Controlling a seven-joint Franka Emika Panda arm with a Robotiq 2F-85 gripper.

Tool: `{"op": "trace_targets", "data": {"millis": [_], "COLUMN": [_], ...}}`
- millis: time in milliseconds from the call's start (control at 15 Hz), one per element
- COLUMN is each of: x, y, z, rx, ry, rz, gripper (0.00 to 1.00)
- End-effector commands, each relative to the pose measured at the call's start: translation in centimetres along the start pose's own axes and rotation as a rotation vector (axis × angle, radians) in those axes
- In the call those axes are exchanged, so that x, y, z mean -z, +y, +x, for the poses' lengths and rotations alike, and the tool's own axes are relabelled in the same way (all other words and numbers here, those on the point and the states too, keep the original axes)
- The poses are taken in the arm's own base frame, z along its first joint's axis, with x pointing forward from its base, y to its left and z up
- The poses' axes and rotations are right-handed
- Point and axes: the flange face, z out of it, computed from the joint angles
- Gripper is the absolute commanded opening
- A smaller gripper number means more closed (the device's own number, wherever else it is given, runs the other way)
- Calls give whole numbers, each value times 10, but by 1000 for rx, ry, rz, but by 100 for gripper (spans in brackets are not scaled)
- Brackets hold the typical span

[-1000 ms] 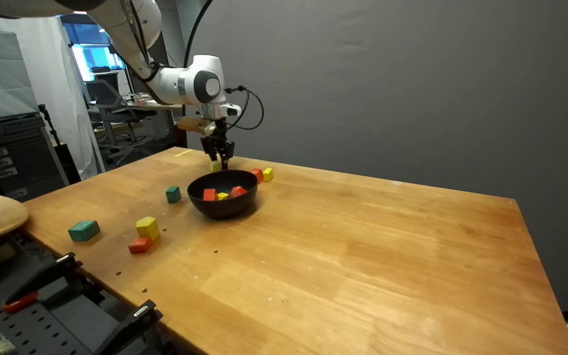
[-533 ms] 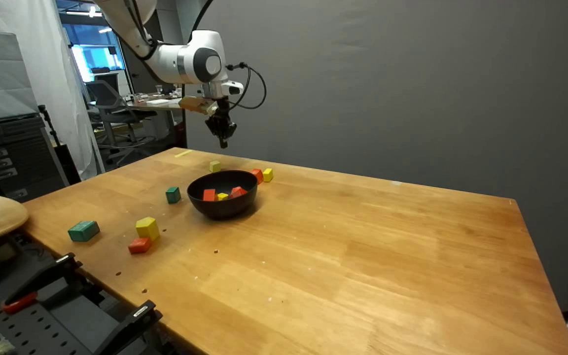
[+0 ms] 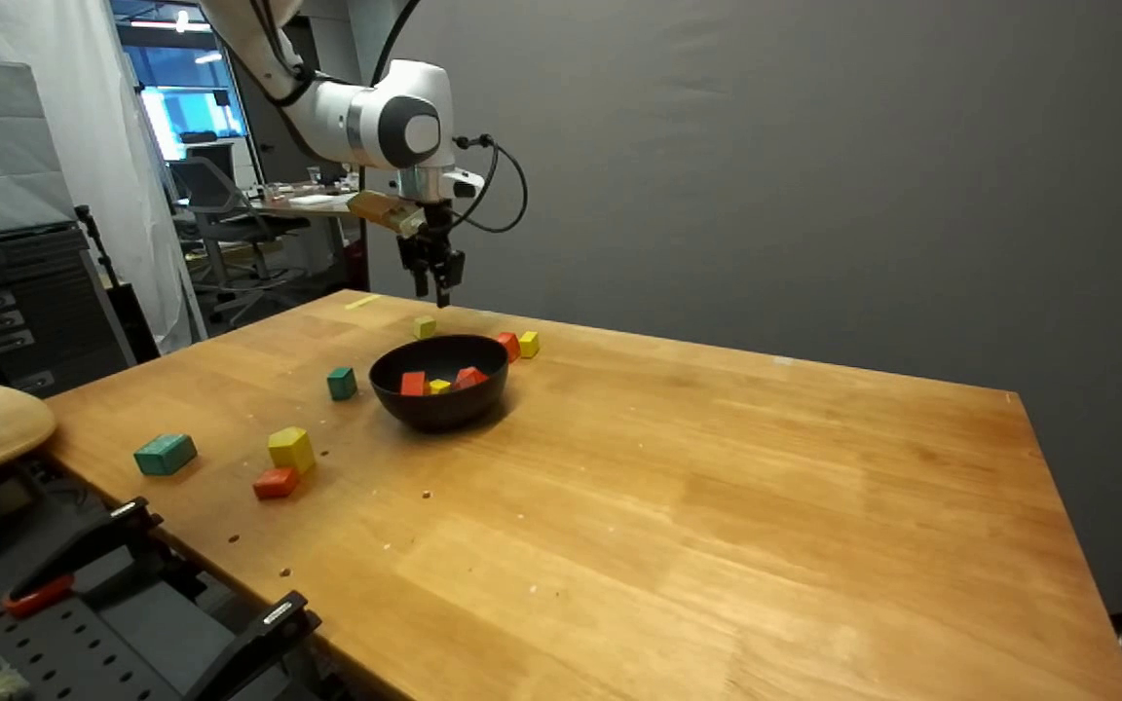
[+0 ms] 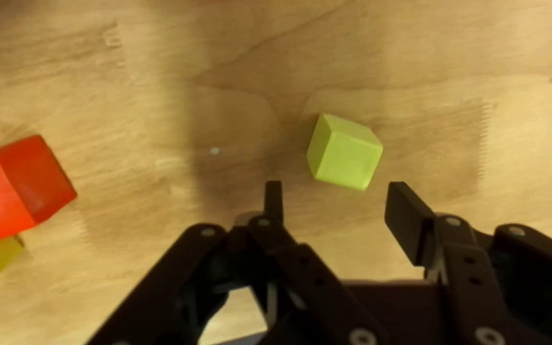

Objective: Put all the blocks on the table in the black bowl

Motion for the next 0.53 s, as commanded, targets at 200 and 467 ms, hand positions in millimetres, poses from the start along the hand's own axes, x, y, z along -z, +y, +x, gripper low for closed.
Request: {"op": "trace_targets", "data": {"millis": [200, 467], "x": [-18, -27], "y": [-13, -17], "z": [-26, -21], "rx": [-5, -17], "ry": [-71, -85], "rz": [1, 5], "gripper": [100, 100]}}
